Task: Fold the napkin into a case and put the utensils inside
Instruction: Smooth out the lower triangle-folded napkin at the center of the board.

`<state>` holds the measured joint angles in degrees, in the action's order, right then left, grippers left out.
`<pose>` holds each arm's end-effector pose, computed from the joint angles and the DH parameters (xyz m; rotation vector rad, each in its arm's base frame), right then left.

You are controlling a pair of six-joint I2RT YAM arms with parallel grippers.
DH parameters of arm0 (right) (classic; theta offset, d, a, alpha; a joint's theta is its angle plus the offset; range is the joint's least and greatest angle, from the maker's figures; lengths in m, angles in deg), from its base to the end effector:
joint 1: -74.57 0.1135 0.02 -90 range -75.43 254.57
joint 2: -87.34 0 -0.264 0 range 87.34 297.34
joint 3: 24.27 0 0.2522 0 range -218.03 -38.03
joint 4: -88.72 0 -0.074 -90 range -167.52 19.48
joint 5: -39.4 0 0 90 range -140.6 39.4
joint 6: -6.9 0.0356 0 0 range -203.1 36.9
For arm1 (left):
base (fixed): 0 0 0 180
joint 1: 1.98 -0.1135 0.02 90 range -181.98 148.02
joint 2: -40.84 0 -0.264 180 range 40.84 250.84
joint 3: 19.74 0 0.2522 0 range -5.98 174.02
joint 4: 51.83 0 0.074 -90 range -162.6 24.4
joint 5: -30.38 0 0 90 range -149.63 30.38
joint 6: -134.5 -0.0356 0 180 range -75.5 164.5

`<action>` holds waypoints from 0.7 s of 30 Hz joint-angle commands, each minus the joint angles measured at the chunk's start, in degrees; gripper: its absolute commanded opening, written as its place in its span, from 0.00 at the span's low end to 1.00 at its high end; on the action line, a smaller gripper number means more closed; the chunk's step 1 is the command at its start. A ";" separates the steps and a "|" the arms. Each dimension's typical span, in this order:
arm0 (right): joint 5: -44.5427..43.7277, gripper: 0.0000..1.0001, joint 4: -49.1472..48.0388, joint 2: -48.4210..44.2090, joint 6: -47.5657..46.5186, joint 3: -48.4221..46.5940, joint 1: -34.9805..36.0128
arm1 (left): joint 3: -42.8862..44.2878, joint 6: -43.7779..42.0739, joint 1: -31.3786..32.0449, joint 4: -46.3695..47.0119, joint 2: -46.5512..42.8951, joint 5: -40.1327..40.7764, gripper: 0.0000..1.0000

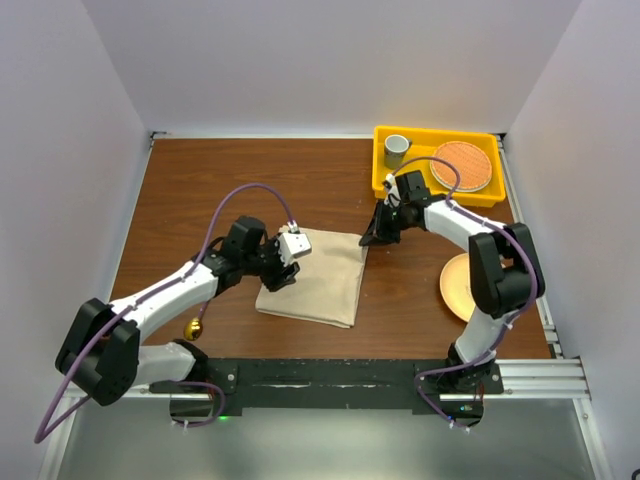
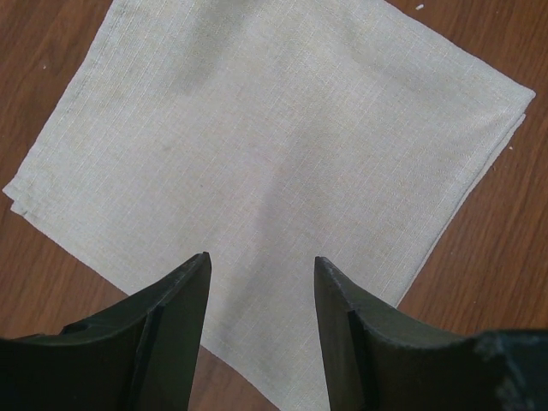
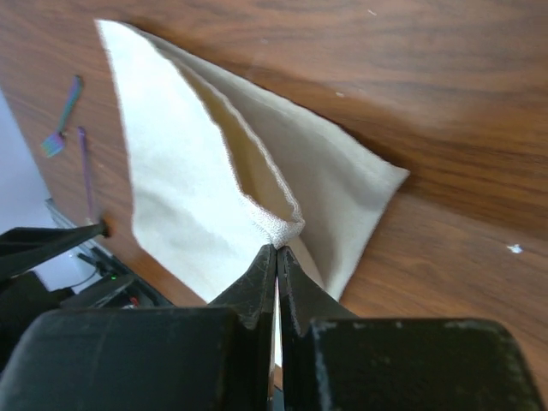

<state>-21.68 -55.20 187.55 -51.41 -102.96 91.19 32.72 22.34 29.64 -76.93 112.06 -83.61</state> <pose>0.3379 0.1188 0.1920 0.1520 2.6771 0.9470 0.2058 -0.1437 0.2085 1.2328 1.9683 -0.5710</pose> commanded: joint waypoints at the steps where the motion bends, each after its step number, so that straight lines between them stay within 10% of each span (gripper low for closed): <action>1: -5.35 0.00 -2.02 4.11 -3.64 -0.46 -0.10 | -0.20 -2.72 -0.33 -0.18 0.67 0.25 0.56; 21: -2.82 0.00 -1.76 0.17 -7.77 -4.69 -0.36 | -1.96 0.18 -2.88 0.52 -1.08 -0.62 0.56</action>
<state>-25.39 -57.21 192.73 -56.22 -106.81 90.95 30.86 21.51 27.25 -77.65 112.93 -81.71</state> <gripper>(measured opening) 0.010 0.563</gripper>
